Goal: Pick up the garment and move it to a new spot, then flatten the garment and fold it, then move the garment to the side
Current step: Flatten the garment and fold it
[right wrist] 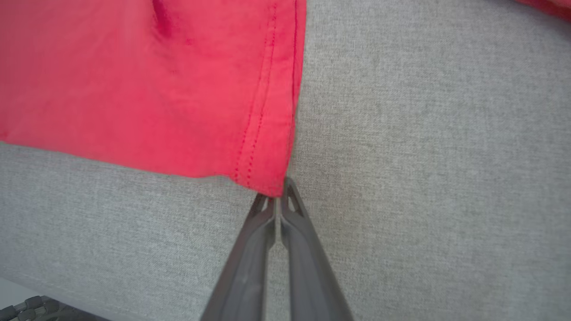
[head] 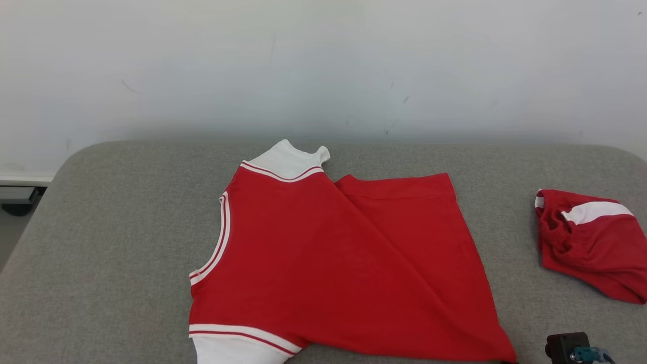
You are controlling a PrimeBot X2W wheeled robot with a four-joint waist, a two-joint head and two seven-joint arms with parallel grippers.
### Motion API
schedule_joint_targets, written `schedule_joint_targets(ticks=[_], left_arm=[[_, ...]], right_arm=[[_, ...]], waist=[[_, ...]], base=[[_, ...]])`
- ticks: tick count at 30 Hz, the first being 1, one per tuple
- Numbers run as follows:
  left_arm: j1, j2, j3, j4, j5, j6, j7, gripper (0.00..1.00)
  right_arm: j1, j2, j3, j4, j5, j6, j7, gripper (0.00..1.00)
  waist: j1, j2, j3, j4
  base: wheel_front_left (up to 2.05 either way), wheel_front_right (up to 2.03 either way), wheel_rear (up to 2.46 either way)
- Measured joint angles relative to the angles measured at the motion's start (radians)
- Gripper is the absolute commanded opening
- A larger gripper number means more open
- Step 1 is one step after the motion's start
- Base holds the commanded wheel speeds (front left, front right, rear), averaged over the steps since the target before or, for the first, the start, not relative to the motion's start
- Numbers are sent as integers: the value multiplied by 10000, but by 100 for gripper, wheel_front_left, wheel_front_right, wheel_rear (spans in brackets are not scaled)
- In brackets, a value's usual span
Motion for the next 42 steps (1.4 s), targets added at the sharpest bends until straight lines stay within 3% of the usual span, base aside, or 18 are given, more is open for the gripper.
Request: schedule_joint_targets(ticks=[10,20,27,31,42], left_arm=[[-56,105,1018,-671,-148,52,-1041,100],[-585,-161,1689,-1246,729,267,-2736,100],[-588,-123,2280,-1246,1710,453,-3845,100],[-589,-94,2441,-1145,2483,453,-3889,100],[81,-901,3860,-727,3868,453,-4059,100]], right_arm=[[19,-6,-826,-1158,871,318,-376,100],[54,-38,-1551,-2702,1287,353,-1087,100],[15,-44,-1764,-3323,562,-69,-1952,100],[46,-56,-2013,-3538,196,-407,-2476,100],[768,-46,-2320,-3816,-646,-792,-3262,100]], waist=[[0,0,-124,-51],[0,0,-216,-261],[0,0,-256,-426],[0,0,-238,-506],[0,0,-185,-705]], base=[[0,0,0],[0,0,0],[0,0,0],[0,0,0],[0,0,0]])
